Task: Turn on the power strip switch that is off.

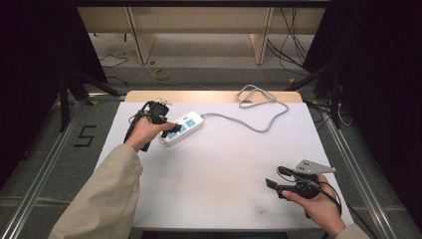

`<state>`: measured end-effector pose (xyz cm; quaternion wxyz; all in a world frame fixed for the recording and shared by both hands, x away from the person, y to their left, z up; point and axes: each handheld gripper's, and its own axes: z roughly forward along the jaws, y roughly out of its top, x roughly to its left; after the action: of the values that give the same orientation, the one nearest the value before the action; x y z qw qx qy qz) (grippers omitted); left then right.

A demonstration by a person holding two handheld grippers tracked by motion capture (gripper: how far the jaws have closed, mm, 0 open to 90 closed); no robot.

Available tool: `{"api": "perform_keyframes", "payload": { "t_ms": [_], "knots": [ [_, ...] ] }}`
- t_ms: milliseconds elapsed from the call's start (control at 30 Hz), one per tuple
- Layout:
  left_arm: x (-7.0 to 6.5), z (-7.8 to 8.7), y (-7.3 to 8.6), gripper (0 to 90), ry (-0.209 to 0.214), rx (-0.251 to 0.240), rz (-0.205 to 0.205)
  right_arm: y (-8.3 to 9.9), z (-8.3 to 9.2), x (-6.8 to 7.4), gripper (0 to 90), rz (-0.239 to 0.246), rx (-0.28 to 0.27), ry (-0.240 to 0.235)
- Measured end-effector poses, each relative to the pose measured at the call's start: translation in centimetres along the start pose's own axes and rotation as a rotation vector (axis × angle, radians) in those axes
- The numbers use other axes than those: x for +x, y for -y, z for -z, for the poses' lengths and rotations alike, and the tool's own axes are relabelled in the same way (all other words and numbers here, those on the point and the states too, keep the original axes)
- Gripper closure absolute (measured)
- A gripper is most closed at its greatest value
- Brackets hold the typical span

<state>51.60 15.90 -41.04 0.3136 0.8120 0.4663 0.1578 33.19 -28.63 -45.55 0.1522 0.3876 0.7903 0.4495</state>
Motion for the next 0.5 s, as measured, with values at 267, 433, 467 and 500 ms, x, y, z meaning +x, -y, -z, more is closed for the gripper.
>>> {"api": "perform_keyframes", "payload": {
  "t_ms": [267, 433, 467, 500],
  "knots": [
    [-0.5, 1.1, 1.4, 31.2, 0.020, -0.018, -0.024, 0.0, 0.0, 0.0, 30.4, -0.002, 0.000, -0.001],
    [-0.7, 1.9, 2.4, 30.0, 0.019, -0.028, -0.046, 0.0, -0.1, 0.0, 30.3, -0.001, 0.004, -0.003],
    [-0.8, 2.0, 2.5, 29.5, 0.018, -0.030, -0.052, 0.0, -0.1, 0.1, 30.3, -0.001, 0.004, -0.004],
    [-0.9, 2.1, 2.7, 29.1, 0.020, -0.035, -0.053, 0.0, -0.1, 0.1, 30.3, -0.002, 0.003, -0.004]
  ]
}}
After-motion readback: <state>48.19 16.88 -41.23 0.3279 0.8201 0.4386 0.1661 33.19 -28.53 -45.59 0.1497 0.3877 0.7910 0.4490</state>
